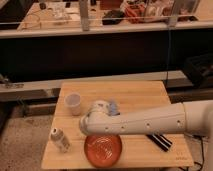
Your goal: Knock the bottle over
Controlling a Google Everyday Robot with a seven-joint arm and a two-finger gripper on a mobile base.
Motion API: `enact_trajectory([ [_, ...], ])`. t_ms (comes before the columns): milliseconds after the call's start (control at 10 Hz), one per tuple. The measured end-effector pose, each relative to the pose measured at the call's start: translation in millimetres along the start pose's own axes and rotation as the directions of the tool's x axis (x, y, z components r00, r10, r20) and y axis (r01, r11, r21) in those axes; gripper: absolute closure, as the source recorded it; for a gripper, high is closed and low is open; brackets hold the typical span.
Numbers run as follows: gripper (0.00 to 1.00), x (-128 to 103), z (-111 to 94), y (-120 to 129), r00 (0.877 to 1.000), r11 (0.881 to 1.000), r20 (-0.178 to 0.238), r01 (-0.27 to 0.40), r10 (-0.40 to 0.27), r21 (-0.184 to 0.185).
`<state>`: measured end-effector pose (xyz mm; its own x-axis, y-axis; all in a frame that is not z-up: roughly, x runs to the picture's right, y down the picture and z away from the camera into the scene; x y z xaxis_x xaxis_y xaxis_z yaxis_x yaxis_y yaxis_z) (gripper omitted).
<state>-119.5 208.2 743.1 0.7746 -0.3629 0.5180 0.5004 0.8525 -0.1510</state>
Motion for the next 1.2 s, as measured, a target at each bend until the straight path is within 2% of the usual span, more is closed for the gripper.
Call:
enact_trajectory([
  [400,1.00,18,4,-4,0.999,1.000,-0.047,-0.020,0.021,0.025],
  [700,1.00,7,6,-25,0.998,0.998,-0.055,0.018,-0.015,0.064],
  [1000,1.00,-37,23,-63,0.996,0.992,-0.018,0.093,-0.092,0.079],
  [1100,1.00,-66,29,-79,0.990,0.986,0.031,0.132,-0.136,0.105],
  [1200,1.00,-83,29,-88,0.985,0.981,0.067,0.150,-0.159,0.127],
])
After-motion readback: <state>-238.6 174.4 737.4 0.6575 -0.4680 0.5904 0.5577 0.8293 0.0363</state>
